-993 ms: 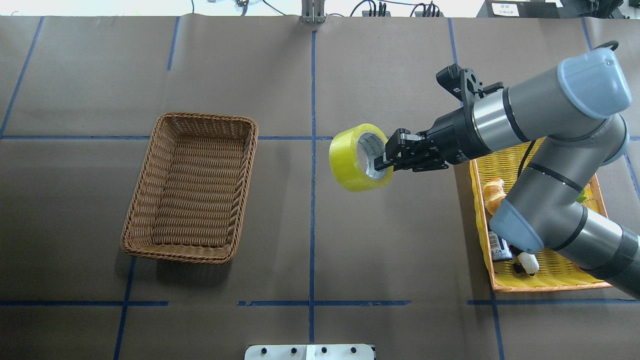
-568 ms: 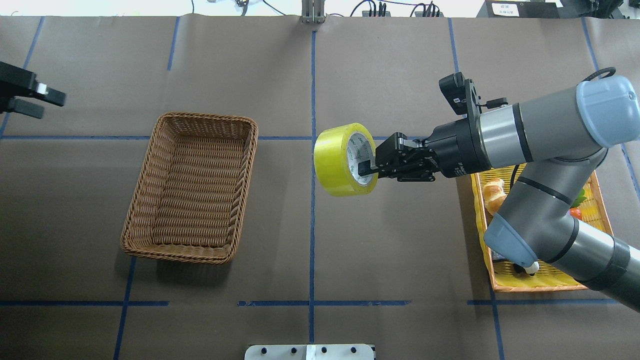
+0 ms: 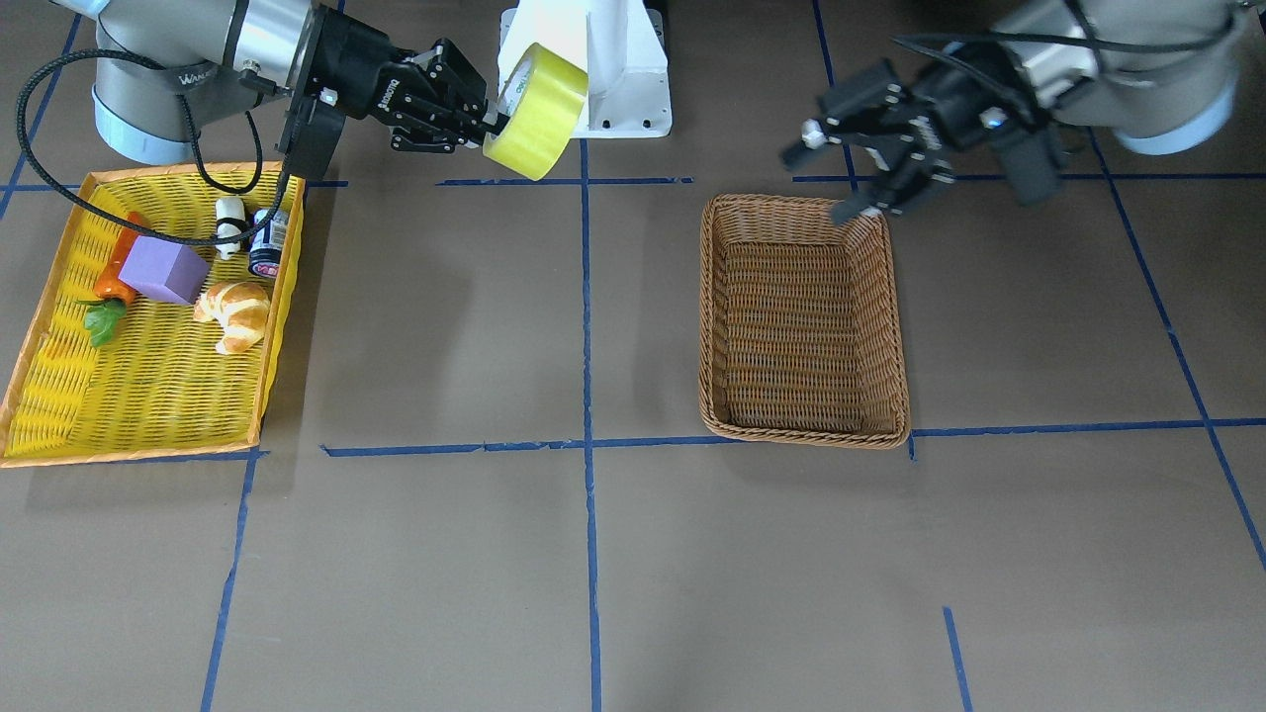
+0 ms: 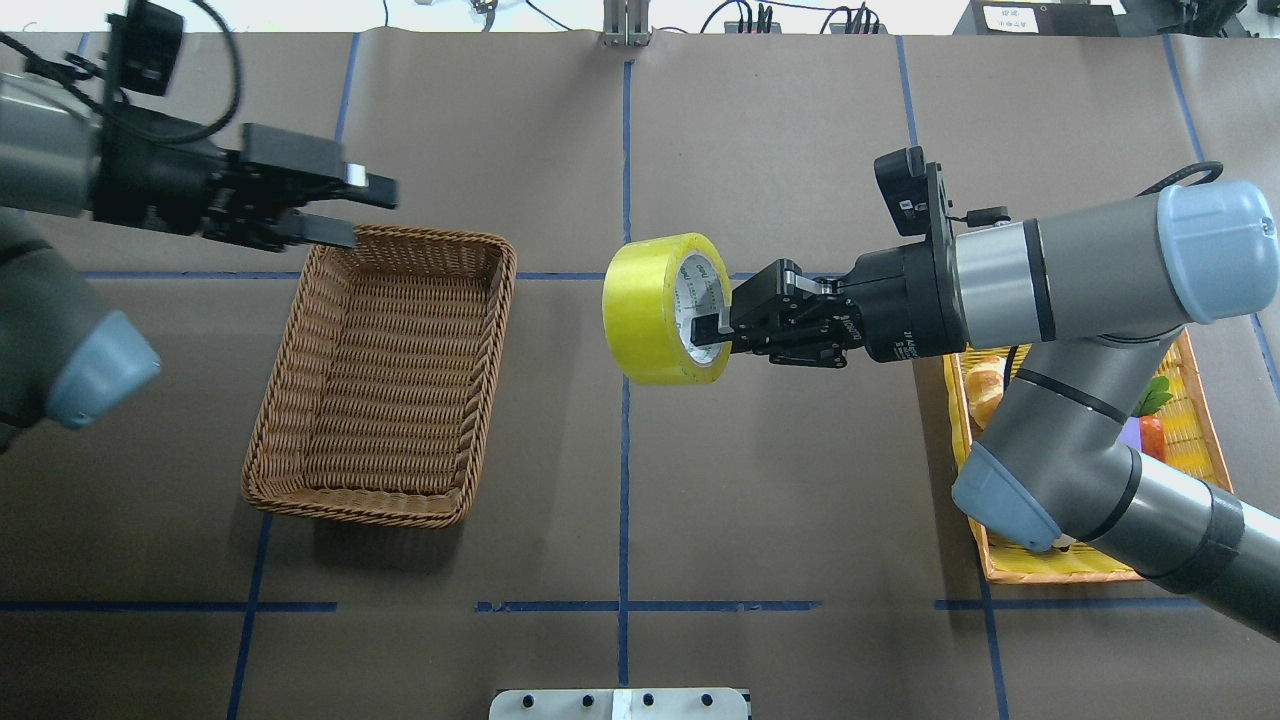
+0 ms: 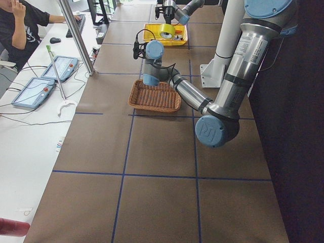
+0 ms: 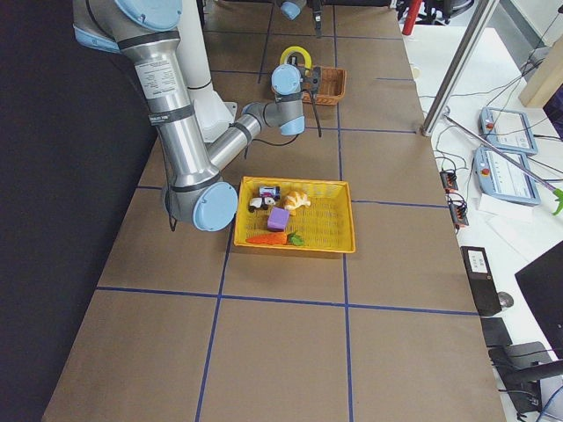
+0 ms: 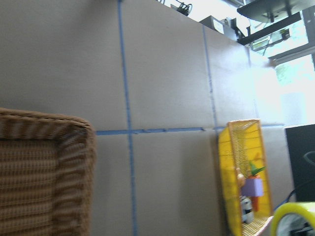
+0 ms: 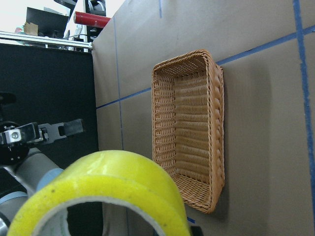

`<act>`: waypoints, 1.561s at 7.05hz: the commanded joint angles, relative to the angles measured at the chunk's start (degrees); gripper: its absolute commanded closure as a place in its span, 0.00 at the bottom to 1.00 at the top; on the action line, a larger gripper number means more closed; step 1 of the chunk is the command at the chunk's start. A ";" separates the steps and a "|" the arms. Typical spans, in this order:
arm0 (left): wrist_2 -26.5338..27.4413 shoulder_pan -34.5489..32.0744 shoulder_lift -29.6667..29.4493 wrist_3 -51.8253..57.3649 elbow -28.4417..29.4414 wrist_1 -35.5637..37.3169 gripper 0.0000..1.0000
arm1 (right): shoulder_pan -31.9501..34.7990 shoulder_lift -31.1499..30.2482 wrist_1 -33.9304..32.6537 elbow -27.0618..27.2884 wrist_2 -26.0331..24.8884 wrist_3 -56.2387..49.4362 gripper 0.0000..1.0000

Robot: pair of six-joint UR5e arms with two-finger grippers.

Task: Move tape to another basket

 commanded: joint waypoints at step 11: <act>21.38 16.54 -7.73 -24.81 -4.67 -17.49 0.09 | -4.35 2.10 17.80 -0.55 -2.19 8.83 0.98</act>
